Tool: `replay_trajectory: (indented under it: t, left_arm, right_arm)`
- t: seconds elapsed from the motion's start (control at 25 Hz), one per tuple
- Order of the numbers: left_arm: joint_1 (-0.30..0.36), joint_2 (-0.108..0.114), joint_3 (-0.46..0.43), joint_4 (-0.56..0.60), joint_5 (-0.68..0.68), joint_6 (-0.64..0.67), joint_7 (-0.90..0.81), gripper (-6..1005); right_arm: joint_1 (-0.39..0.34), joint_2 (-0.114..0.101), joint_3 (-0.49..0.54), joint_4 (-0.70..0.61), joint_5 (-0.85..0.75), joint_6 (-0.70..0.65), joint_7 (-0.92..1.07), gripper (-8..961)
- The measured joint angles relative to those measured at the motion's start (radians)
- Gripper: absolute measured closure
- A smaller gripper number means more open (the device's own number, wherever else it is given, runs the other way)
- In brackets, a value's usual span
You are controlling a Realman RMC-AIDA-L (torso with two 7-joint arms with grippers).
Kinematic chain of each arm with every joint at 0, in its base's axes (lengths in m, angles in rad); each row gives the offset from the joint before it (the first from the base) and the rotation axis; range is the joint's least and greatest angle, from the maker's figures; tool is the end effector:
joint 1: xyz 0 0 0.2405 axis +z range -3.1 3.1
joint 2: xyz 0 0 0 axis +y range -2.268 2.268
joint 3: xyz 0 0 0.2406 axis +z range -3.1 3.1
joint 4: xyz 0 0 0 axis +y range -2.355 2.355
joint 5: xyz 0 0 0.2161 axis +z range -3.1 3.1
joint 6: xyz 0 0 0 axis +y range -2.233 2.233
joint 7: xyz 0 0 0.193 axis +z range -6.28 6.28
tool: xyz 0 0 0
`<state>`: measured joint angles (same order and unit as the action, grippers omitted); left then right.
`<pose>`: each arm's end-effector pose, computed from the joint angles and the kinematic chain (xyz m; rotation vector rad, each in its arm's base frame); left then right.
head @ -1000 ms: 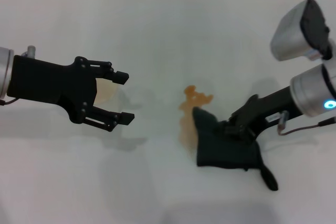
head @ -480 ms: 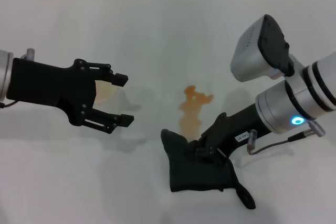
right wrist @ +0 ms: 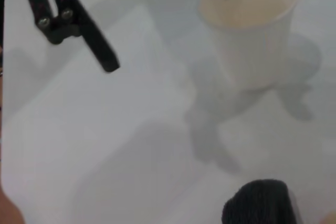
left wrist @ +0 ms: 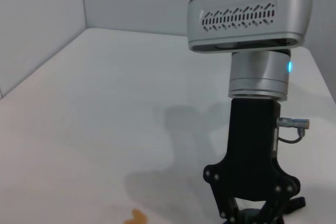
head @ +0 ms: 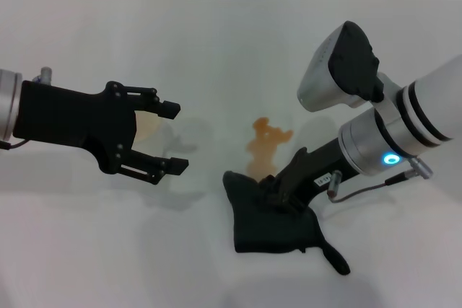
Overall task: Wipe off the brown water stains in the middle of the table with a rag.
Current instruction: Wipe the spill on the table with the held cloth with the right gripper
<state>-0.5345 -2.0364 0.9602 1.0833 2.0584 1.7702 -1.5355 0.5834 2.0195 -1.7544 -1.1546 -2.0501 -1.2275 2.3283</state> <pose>-0.1849 0.3309 -0.0032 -3.0490 -0.1653 -0.3311 0.1472 0.3248 -0.1260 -2.9950 0.6812 -0.1461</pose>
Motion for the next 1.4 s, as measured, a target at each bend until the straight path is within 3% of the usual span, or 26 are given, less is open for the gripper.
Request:
replay_trajectory:
  t: [0.6,1.4]
  left_arm:
    - [0.006,-0.012,0.0,0.001,0.0,-0.01,0.002,120]
    - [0.017,-0.02,-0.002,0.001,0.0,-0.017,0.01,119]
  right_arm:
    - [0.04,0.001,0.007,0.027,-0.128,0.117,0.089,877]
    - [0.14,-0.001,0.11,0.152,-0.185,0.199,0.109,877]
